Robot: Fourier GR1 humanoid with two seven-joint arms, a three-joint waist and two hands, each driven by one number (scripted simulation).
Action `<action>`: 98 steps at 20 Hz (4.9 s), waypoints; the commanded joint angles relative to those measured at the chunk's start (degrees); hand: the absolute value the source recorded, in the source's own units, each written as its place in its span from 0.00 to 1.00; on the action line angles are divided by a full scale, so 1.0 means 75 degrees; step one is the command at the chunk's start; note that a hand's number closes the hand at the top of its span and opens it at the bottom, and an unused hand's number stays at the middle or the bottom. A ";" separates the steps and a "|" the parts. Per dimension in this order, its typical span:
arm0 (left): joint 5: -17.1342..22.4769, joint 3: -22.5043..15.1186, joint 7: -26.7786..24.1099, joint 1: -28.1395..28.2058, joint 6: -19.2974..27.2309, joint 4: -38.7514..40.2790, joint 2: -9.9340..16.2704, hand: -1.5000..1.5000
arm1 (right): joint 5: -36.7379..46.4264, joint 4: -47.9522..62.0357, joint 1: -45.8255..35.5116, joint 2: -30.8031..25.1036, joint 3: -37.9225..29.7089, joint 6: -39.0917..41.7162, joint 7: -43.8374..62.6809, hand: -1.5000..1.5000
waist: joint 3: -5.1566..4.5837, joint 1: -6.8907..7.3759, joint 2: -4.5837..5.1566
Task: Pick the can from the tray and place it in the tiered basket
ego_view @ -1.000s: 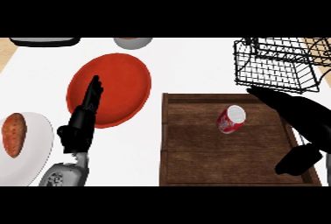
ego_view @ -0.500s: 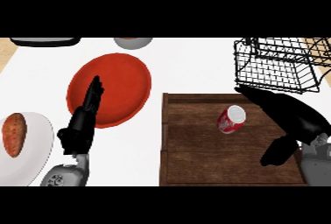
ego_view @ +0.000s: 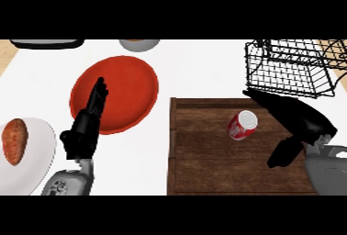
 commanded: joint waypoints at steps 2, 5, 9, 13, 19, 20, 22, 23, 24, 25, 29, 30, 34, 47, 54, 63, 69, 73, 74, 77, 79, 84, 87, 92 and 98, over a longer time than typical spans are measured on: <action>-0.0185 0.0017 0.0021 -0.0086 0.0043 0.0140 -0.0155 0.50 | 0.0375 0.0523 0.0019 -0.0011 -0.0162 -0.0322 -0.0742 0.00 | 0.0001 -0.0003 0.0000; -0.0012 0.0248 -0.0264 0.0315 -0.0203 -0.0030 0.0096 0.50 | 0.0589 0.0498 0.0076 0.0523 0.0240 -0.0467 -0.0334 0.00 | 0.0000 0.0007 0.0000; -0.0218 -0.0081 0.0350 0.0238 -0.0103 -0.0513 -0.0170 0.50 | 0.0670 0.0649 0.0457 0.0375 0.0007 -0.0746 -0.0945 0.00 | 0.0002 0.0000 -0.0004; -0.0038 0.0325 0.0438 -0.0012 -0.0320 -0.0361 0.0063 0.50 | 0.0454 0.0226 0.0395 0.0645 -0.0243 -0.0474 -0.0528 0.00 | 0.0001 -0.0012 -0.0006; -0.0099 0.0252 -0.0193 -0.0036 -0.0276 0.0270 -0.0127 0.50 | 0.1830 0.0594 0.0273 0.0899 0.0638 -0.2200 -0.1034 1.00 | 0.0001 -0.0002 0.0004; -0.0268 0.0096 0.0435 -0.0271 -0.0148 -0.0142 -0.0194 0.50 | 0.2106 0.1167 0.0517 0.0483 0.0664 -0.2757 -0.1897 1.00 | 0.0006 0.0016 0.0009; -0.0030 0.0381 0.0386 -0.0537 -0.0358 0.0237 -0.0064 0.50 | 0.2183 0.1474 0.0198 0.0388 0.0435 -0.2985 -0.2131 1.00 | 0.0003 0.0001 0.0012; -0.0176 0.0344 0.0056 -0.0201 -0.0219 0.0064 -0.0083 0.50 | 0.2318 0.1005 0.0644 0.0503 0.0644 -0.3085 -0.2087 1.00 | 0.0002 -0.0010 0.0000; -0.0287 0.0027 -0.0067 0.0240 -0.0169 -0.0237 -0.0265 0.50 | 0.2579 0.1656 -0.0043 0.1041 0.0793 -0.3217 -0.1563 1.00 | 0.0001 0.0035 0.0002; -0.0349 0.0189 -0.0140 -0.0275 0.0014 0.0380 -0.0384 0.50 | 0.2333 0.1187 0.0000 0.0774 0.0364 -0.2793 -0.1538 1.00 | 0.0000 -0.0009 0.0001; -0.0281 0.0087 -0.0074 0.0086 -0.0140 0.0046 -0.0315 0.50 | 0.3345 0.1812 -0.0240 0.1125 0.0754 -0.2798 -0.0043 1.00 | -0.0005 0.0055 -0.0004; -0.0115 0.0305 -0.0193 -0.0199 -0.0296 0.0344 -0.0173 0.50 | 0.3643 0.2125 -0.0197 0.1208 0.0760 -0.2930 0.0359 1.00 | -0.0009 0.0041 0.0022; -0.0156 0.0265 -0.0249 -0.0154 -0.0246 0.0323 -0.0217 0.50 | 0.4558 0.2848 -0.0613 0.1288 0.0777 -0.2132 0.2173 1.00 | -0.0020 0.0134 0.0057; -0.0015 0.0490 0.0123 -0.0095 -0.0445 0.0162 0.0029 0.50 | 0.5058 0.0233 -0.2616 0.1617 0.0108 -0.0445 0.4340 1.00 | -0.0005 -0.0058 -0.0056; -0.0279 0.0210 -0.0021 -0.0041 -0.0142 0.0139 -0.0307 0.50 | 0.4839 -0.0597 -0.4251 0.1703 -0.0995 0.1235 0.4661 1.00 | -0.0005 -0.0025 -0.0036; -0.0159 0.0198 0.0051 0.0195 -0.0423 -0.0126 -0.0141 0.50 | 0.4357 0.0220 -0.5440 0.1634 -0.3017 0.0407 0.4057 1.00 | 0.0001 0.0069 -0.0006; -0.0196 0.0245 -0.0508 0.0075 -0.0254 0.0489 -0.0367 0.50 | 0.4363 0.2137 -0.6243 0.0889 -0.3052 -0.0418 0.3702 1.00 | -0.0004 0.0072 0.0018; -0.0338 0.0238 -0.0110 -0.0171 -0.0083 0.0356 -0.0425 0.50 | 0.4479 0.2573 -0.5829 0.0372 -0.2931 -0.1063 0.3220 1.00 | -0.0001 0.0036 0.0013; -0.0166 0.0334 -0.0584 -0.0037 -0.0301 0.0600 -0.0307 0.50 | 0.4701 0.3473 -0.6038 0.0181 -0.2921 -0.1629 0.3015 1.00 | -0.0004 0.0105 0.0049; -0.0107 0.0387 0.0171 -0.0363 -0.0417 0.0206 -0.0190 0.50 | 0.4473 0.3844 -0.6314 -0.0466 -0.3189 -0.1586 0.2636 1.00 | 0.0000 0.0079 0.0018; -0.0384 0.0071 -0.0236 -0.0028 -0.0113 0.0350 -0.0437 0.50 | 0.4662 0.4836 -0.6357 -0.0706 -0.3079 -0.2156 0.2245 1.00 | -0.0002 0.0133 0.0050; -0.0193 0.0259 -0.0560 0.0101 -0.0265 0.0500 -0.0376 0.50 | 0.4780 0.5715 -0.6391 -0.0891 -0.2870 -0.2678 0.1943 1.00 | -0.0003 0.0103 0.0030; -0.0240 0.0142 -0.0325 0.0115 -0.0311 0.0138 -0.0366 0.50 | 0.4630 0.6432 -0.6266 -0.0946 -0.3209 -0.3377 0.1802 1.00 | 0.0000 0.0128 0.0036; -0.0261 0.0274 -0.0098 -0.0141 -0.0266 0.0260 -0.0305 0.50 | 0.3668 0.6945 -0.6375 -0.0991 -0.4521 -0.4206 0.1869 0.00 | 0.0005 0.0157 0.0062; -0.0319 -0.0028 0.0284 -0.0156 -0.0087 -0.0070 -0.0439 0.50 | 0.2876 0.6160 -0.6067 -0.0544 -0.5021 -0.5050 0.1934 0.00 | 0.0005 0.0043 -0.0006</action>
